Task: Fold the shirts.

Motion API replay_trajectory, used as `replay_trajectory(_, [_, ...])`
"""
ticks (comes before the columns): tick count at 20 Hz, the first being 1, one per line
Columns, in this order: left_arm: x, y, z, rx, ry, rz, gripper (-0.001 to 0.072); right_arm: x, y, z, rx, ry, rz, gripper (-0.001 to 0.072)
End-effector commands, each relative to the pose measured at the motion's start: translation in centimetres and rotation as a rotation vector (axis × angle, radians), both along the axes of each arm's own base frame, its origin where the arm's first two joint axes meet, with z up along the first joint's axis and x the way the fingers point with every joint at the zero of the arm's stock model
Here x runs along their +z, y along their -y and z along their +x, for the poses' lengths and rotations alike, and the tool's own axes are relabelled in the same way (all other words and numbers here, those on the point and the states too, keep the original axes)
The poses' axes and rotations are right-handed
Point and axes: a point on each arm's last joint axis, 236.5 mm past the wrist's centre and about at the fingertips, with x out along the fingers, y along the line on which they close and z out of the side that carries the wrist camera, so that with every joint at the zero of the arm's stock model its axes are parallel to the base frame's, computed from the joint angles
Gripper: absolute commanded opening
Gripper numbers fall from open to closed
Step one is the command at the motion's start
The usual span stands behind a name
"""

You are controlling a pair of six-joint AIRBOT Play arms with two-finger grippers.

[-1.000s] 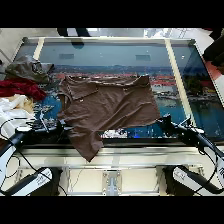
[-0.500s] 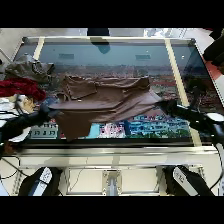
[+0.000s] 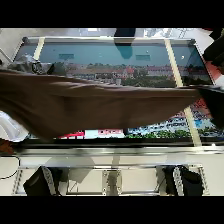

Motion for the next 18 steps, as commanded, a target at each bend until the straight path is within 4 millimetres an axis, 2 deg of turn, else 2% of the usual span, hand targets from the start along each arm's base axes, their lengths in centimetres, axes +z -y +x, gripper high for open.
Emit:
replay_trajectory(1, [6.1,0.5,-0.6,-0.002,0.034,0.181,0.0010,6.1,2.4,-3.0,-0.164,0.139,-0.122,0.0008])
replay_trajectory(3, [4.7,-1.6,0.8,-0.014,-0.085,0.151,0.0010,5.6,3.6,-0.5,-0.170,0.089,-0.119,0.0008])
replay_trajectory(5, [1.8,-2.7,2.9,-0.089,-0.197,0.047,0.0010,3.3,4.8,3.4,-0.148,-0.025,-0.080,0.0008])
replay_trajectory(7, [-3.4,-2.1,5.4,-0.237,-0.369,-0.033,0.0009,0.3,5.4,7.9,-0.088,-0.150,-0.028,0.0008])
replay_trajectory(8, [-6.9,-1.4,7.0,-0.301,-0.473,-0.054,0.0009,-1.6,5.6,10.3,-0.045,-0.212,-0.005,0.0008])
replay_trajectory(10, [-14.7,-0.2,10.3,-0.352,-0.668,0.006,0.0010,-6.0,5.7,14.3,0.036,-0.352,0.041,0.0008])
replay_trajectory(11, [-18.7,-0.2,12.3,-0.335,-0.751,0.086,0.0010,-8.8,5.8,16.2,0.058,-0.431,0.050,0.0008])
replay_trajectory(12, [-21.8,-0.5,14.4,-0.302,-0.801,0.171,0.0010,-11.7,5.5,17.8,0.076,-0.504,0.049,0.0008])
replay_trajectory(14, [-25.4,-1.2,19.5,-0.217,-0.789,0.258,0.0011,-18.6,4.5,20.7,0.100,-0.648,0.022,0.0008])
replay_trajectory(16, [-27.9,-1.3,24.4,-0.161,-0.721,0.238,0.0010,-24.8,3.3,23.9,0.091,-0.715,0.008,0.0008])
replay_trajectory(18, [-32.0,-1.4,27.2,-0.137,-0.733,0.215,0.0011,-29.3,2.8,27.8,0.053,-0.720,0.035,0.0008])
